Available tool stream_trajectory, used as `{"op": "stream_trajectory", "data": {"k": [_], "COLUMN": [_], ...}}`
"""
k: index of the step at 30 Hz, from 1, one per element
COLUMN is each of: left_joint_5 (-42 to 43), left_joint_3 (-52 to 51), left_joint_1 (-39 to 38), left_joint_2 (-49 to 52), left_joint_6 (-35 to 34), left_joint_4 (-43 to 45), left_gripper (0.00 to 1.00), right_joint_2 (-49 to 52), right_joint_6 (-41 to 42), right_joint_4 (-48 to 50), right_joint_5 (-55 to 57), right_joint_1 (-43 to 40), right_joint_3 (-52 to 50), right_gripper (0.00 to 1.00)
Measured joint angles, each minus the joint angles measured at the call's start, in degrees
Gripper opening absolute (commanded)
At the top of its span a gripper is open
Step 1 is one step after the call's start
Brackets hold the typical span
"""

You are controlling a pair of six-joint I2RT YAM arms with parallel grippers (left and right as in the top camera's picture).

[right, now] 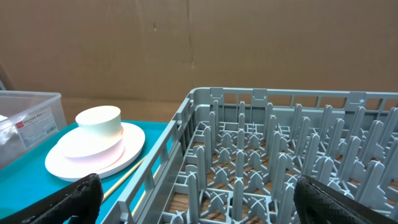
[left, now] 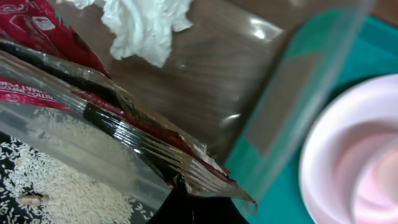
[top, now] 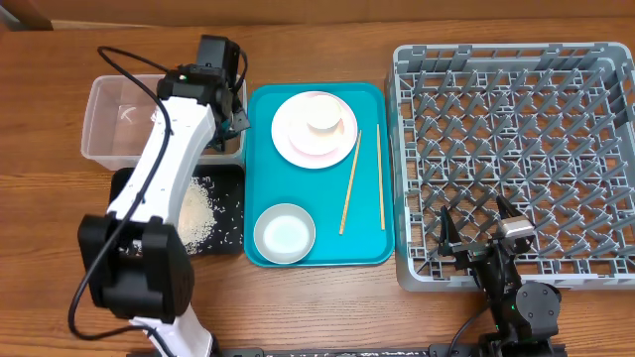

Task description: Sort waste into correct bins and load items into the dishwasher

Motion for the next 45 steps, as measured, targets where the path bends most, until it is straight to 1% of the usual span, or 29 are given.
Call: {"op": "stream_trajectory", "data": {"k": [1,2,3,4,5,8,10,11,13,16,18,19,20,22,25,29,30,31,36,41,45], "left_joint_5": [-0.15,-0.24,-0.37,-0.35,-0.33,0.98,2.82,4.37,6.97,11.32,14.19,15.65,16.63,18.12,19.5,20.5,20.57,20.48,19.17,18.53,18.18], "left_joint_3": [0.0,0.0,-0.02,-0.07,-0.11,-0.11,-0.04,-0.02,0.28,0.55,0.61,0.68,0.79,0.94,1.42,1.79,1.79,1.79,1.81,1.81,1.81], "left_joint_1": [0.46,1.07,1.49,1.88,2.23,3.3,3.85,4.09,4.17,4.15,4.0,3.82,3.48,2.25,-1.6,-7.17,-8.33,-9.66,-13.88,-14.49,-14.38], "left_joint_2": [0.9,2.08,2.84,3.41,3.85,4.09,4.09,4.09,3.98,3.02,1.66,0.7,-0.24,-2.25,-4.59,-4.85,-4.66,-4.33,0.44,7.3,9.9], "left_joint_6": [0.02,0.48,0.66,0.66,0.66,0.92,1.49,2.03,2.93,4.63,6.19,6.78,7.45,7.98,8.44,8.15,7.78,7.15,3.91,1.81,0.94], "left_joint_4": [0.17,0.61,0.92,1.09,1.14,1.2,1.2,1.09,0.55,-0.24,-0.76,-1.14,-1.6,-2.71,-4.02,-4.17,-4.24,-4.31,-4.35,-3.58,-0.7], "left_gripper": [0.37,0.63,0.78,0.82,0.82,0.8,0.76,0.73,0.61,0.31,0.15,0.07,0.05,0.04,0.05,0.18,0.26,0.29,0.28,0.28,0.28], "right_joint_2": [0.0,0.0,0.0,0.0,0.0,0.0,0.0,0.0,0.0,0.0,0.0,0.0,0.0,0.0,0.0,0.0,0.0,0.0,0.0,0.0,0.0], "right_joint_6": [-0.02,0.0,-0.04,-0.04,0.0,-0.02,0.0,-0.02,-0.02,-0.02,-0.02,-0.04,-0.04,-0.02,-0.02,-0.02,-0.02,0.0,-0.02,-0.02,-0.04], "right_joint_4": [0.0,0.04,0.0,0.0,0.0,0.0,-0.02,0.0,0.0,0.0,0.0,0.0,0.0,-0.02,0.0,0.0,0.02,0.0,0.0,0.0,0.0], "right_joint_5": [0.04,0.02,0.02,0.04,0.04,0.02,0.04,0.02,0.04,0.04,0.02,0.04,0.04,0.04,0.02,0.02,0.02,0.02,0.02,0.02,0.04], "right_joint_1": [0.0,0.0,0.0,0.0,0.0,0.0,0.0,0.0,0.0,0.0,0.0,0.0,0.0,0.0,0.0,0.0,0.0,0.0,0.0,0.0,0.0], "right_joint_3": [0.0,0.0,0.0,0.0,0.0,0.0,0.0,0.0,0.0,0.0,0.0,0.0,0.0,0.0,0.0,0.0,0.0,0.0,0.0,0.0,0.0], "right_gripper": [1.0,1.0,1.0,1.0,1.0,1.0,1.0,1.0,1.0,1.0,1.0,1.0,1.0,1.0,1.0,1.0,1.0,1.0,1.0,1.0,1.0]}}
